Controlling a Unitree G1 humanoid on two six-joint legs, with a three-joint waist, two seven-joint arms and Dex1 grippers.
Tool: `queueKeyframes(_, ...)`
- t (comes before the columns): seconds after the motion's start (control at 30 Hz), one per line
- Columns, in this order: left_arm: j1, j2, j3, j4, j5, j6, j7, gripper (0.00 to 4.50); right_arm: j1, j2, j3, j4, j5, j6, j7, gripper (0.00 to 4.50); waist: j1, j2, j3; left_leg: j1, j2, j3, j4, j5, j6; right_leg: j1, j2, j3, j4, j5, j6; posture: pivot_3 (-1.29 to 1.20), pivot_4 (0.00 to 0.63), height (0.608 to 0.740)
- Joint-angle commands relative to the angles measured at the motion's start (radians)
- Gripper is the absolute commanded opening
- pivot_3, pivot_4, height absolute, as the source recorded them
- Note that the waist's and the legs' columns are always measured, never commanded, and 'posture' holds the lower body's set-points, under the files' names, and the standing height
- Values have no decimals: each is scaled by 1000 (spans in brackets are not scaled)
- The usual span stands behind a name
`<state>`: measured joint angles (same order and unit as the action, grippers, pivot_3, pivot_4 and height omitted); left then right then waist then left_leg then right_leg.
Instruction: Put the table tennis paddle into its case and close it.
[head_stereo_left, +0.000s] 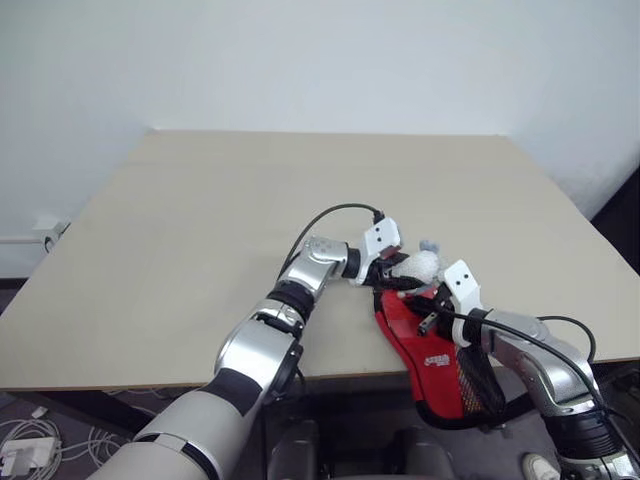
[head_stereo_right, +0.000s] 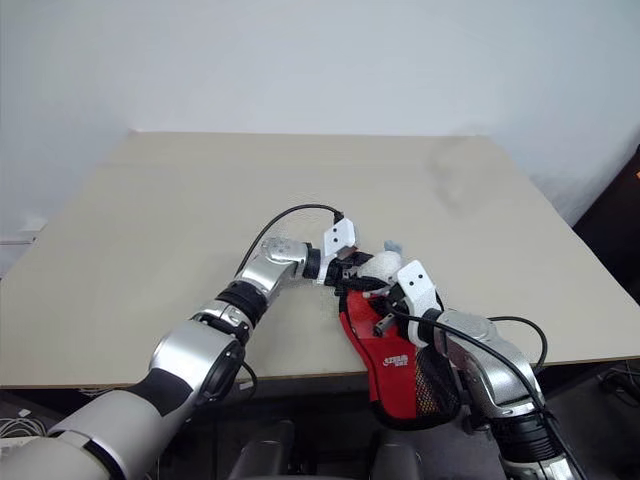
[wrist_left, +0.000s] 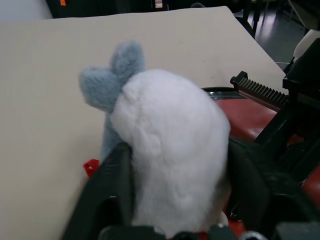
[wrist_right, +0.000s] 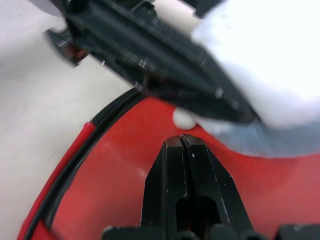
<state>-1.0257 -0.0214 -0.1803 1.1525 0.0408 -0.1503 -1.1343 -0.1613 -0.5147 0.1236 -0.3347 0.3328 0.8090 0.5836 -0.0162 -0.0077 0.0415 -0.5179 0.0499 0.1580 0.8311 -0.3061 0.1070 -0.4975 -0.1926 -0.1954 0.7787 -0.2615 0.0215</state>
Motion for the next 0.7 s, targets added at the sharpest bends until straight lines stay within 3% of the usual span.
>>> queueKeyframes(0.03, 4, -13, -9, -34, 5, 6, -5, 3817, 13, -88, -52, -90, 37, 52, 52, 0, 1, 0, 0, 0, 0, 0, 0, 0, 1, 0, 0, 0, 0, 0, 0, 0, 0, 654)
queueKeyframes(0.1, 3, -15, -3, -42, -1, 11, -4, 4462, 16, -138, -79, -131, 65, 72, 82, 0, 0, 0, 0, 0, 0, 0, 1, -1, 4, 0, 0, 0, 0, 0, 0, 0, 0, 654)
queueKeyframes(0.2, 3, -15, 6, -64, -14, 16, -12, 4500, 30, -233, -110, -181, 99, 100, 144, 385, 1, 1, 1, -1, 0, 0, 1, -1, 5, 0, -1, 0, 0, 0, 0, 0, 0, 654)
queueKeyframes(0.47, 45, 12, 16, -226, -68, 103, -75, 4500, -4, -373, -218, -177, 167, 113, 233, 2951, 0, 1, 1, -1, 0, -2, 2, -2, 8, 1, -1, -2, -2, 0, 1, 0, 0, 654)
queueKeyframes(0.6, 111, 55, 16, -413, -107, 207, -96, 3278, -57, -392, -234, -151, 181, 130, 234, 4341, -4, 1, 1, -1, 1, -2, 2, -2, 8, 1, -1, -2, -2, -1, 1, 0, 0, 654)
queueKeyframes(0.7, 181, 97, 13, -564, -132, 289, -88, 2166, -102, -383, -215, -130, 179, 134, 217, 4500, -5, 2, 1, -1, 1, -2, 2, -2, 8, 1, -1, -1, -2, -1, 1, 0, 0, 654)
